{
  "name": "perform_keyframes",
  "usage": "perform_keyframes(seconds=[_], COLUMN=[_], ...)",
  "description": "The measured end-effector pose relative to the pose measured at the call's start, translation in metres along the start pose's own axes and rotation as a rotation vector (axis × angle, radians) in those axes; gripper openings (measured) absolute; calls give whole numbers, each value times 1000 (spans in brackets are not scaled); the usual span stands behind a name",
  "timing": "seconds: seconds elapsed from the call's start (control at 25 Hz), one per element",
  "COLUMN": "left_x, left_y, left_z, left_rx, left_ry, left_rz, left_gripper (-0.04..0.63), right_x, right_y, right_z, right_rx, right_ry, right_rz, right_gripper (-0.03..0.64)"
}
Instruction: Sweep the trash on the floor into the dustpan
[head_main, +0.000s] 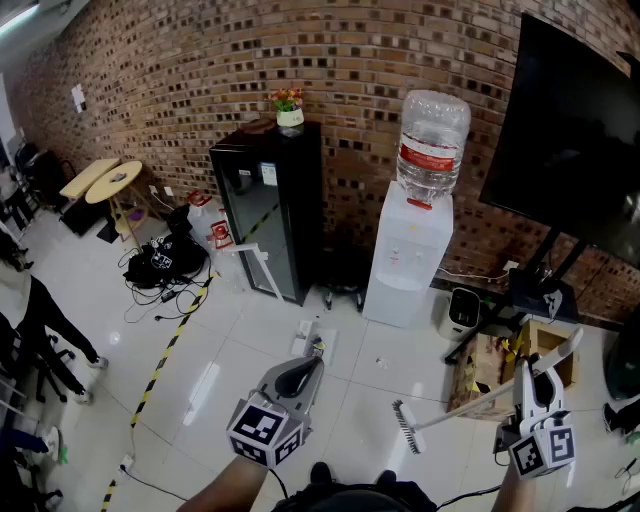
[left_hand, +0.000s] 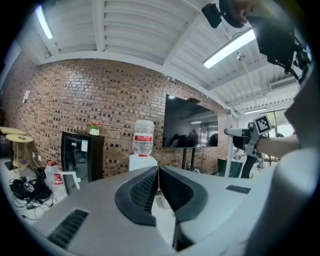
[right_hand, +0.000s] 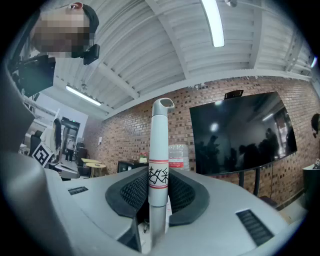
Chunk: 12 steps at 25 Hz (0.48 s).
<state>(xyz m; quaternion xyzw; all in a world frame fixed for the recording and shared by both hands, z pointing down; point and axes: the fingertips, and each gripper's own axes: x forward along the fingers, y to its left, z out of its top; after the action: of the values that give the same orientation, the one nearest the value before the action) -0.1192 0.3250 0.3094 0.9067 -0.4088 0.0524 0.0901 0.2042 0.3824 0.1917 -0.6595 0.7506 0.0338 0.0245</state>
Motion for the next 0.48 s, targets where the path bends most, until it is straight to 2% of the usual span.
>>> perform_keyframes(seconds=[0.16, 0.32, 0.48], left_x=[24, 57, 99], left_y=[17, 5, 3], left_z=[2, 5, 9], left_rx=[9, 42, 13], left_ry=[19, 30, 35], left_rz=[3, -28, 32], left_gripper=[5, 6, 6], right_x=[28, 50, 75], right_y=[-1, -22, -50], right_z=[-8, -9, -15], right_rx=[25, 39, 62], right_ry=[-18, -41, -55], right_rz=[7, 28, 54], right_gripper=[115, 115, 114])
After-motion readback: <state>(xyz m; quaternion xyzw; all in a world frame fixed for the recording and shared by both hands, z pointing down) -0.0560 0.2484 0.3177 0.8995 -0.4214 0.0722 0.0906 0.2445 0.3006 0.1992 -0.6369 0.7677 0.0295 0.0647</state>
